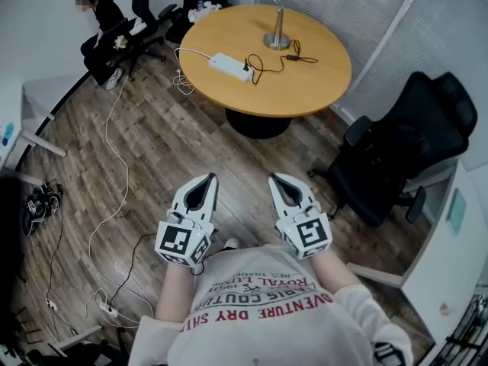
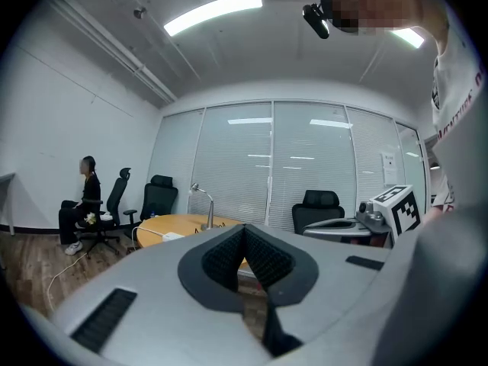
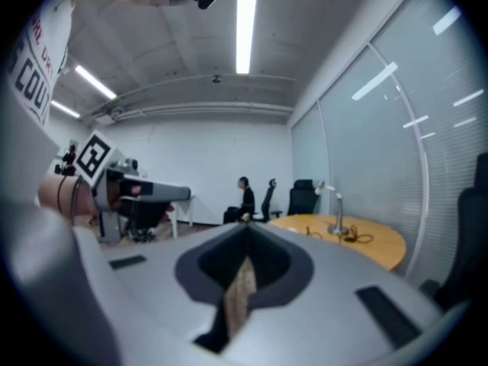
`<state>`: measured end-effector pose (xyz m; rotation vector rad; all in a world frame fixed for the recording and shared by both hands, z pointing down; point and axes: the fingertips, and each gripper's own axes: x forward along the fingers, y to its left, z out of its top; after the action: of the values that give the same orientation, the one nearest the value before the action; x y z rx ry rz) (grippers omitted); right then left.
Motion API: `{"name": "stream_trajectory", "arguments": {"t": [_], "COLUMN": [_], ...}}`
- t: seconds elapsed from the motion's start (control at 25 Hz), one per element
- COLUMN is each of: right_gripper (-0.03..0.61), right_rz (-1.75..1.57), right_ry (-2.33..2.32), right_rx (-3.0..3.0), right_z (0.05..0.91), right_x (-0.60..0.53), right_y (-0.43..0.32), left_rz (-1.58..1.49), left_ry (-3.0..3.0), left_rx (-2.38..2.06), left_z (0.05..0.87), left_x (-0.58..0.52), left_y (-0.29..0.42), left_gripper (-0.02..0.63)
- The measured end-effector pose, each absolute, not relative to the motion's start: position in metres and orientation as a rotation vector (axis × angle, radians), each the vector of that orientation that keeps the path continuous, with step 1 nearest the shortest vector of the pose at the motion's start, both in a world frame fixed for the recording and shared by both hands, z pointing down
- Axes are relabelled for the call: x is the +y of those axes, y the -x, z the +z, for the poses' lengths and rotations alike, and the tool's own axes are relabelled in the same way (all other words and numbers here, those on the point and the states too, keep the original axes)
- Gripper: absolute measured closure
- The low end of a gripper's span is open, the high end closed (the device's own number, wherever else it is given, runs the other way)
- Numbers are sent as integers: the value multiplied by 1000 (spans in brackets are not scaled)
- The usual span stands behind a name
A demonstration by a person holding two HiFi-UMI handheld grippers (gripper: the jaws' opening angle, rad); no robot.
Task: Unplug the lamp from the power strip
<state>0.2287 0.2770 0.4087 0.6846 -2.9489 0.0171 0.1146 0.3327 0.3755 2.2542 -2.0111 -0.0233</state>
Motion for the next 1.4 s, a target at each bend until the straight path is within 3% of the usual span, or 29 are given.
{"name": "stream_trajectory", "arguments": {"t": [0.88, 1.4], "right_gripper": [549, 548], "right_rz": [92, 131], "right_ry": [-736, -708], "right_rx": [-2832, -2821], "right_z": [448, 460], "right_x": [270, 125], "right_y": [-117, -54], "left_rz": [-18, 27], "left_ry": [-2195, -2128], "left_rx": [-1964, -1987], "left_z": [418, 429], "left_x": [343, 213], "left_y": [13, 74], "left_gripper": [583, 583]}}
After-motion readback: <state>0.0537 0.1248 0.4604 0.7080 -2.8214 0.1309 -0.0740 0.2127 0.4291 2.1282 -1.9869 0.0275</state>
